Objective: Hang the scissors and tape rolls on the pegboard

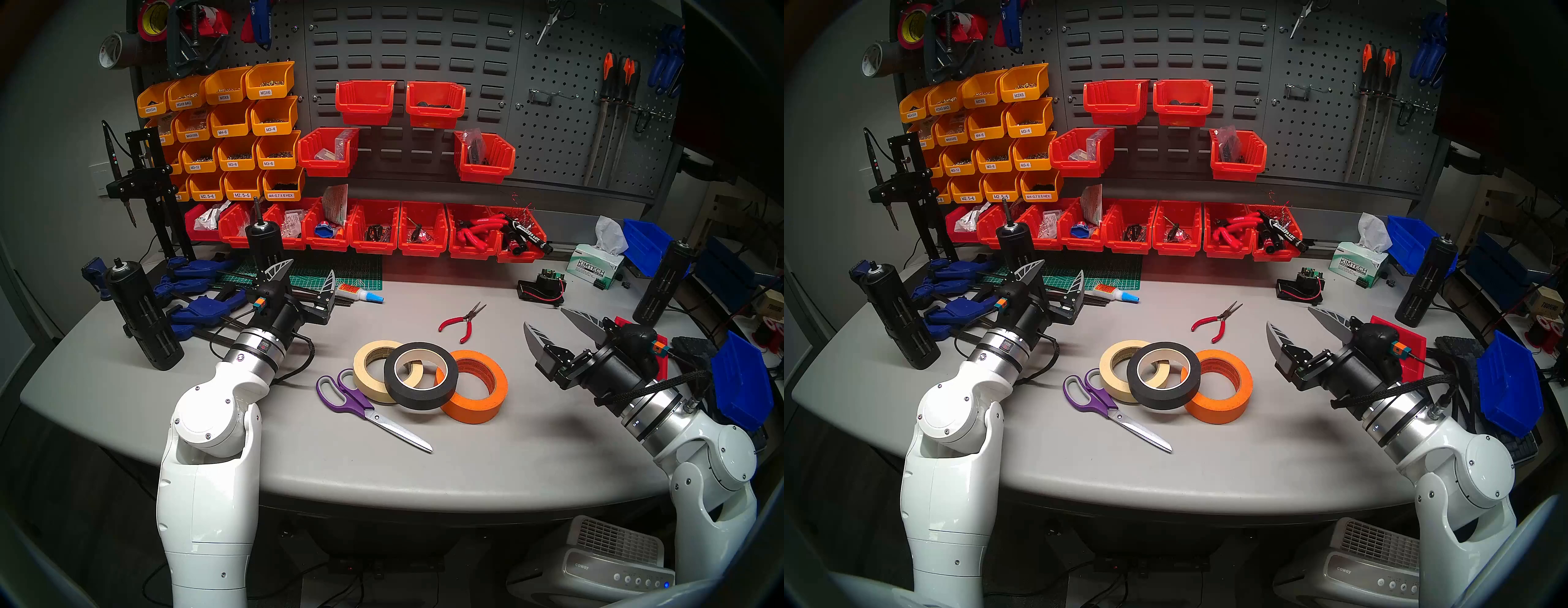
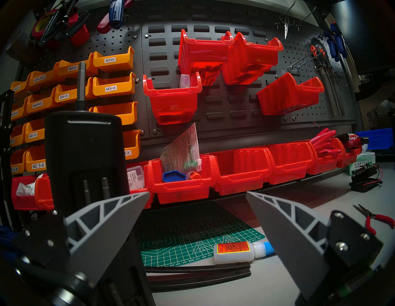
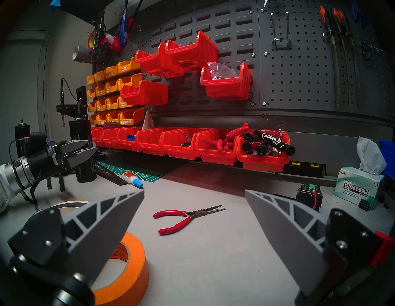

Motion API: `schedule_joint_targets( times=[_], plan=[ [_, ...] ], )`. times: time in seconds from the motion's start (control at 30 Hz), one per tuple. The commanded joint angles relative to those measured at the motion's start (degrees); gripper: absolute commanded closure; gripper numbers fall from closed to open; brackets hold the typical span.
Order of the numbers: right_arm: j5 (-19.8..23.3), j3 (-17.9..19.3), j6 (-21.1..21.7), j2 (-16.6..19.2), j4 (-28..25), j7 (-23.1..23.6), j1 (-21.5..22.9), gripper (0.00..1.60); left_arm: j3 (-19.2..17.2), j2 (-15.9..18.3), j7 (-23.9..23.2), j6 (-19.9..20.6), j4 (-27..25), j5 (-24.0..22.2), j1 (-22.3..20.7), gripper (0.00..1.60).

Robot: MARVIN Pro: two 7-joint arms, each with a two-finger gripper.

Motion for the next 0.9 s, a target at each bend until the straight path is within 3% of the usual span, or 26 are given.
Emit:
schedule_joint_targets(
  times=[0.0, 0.4, 0.87],
  plan=[
    [0.0, 0.0, -0.2, 0.0, -1.3, 0.1, 0.1, 0.0, 0.0, 0.0, 0.0, -0.1, 0.0, 0.0, 0.0, 0.0],
    [0.4, -1.9, 1.7, 2.7, -4.2, 4.0, -1.4, 0.0, 0.0, 0.0, 0.0, -0.1, 0.0, 0.0, 0.0, 0.0],
    [0.3, -7.3, 5.9, 7.0, -4.2, 6.2, 4.8, 0.0, 0.0, 0.0, 0.0, 0.0, 0.0, 0.0, 0.0, 0.0]
  ],
)
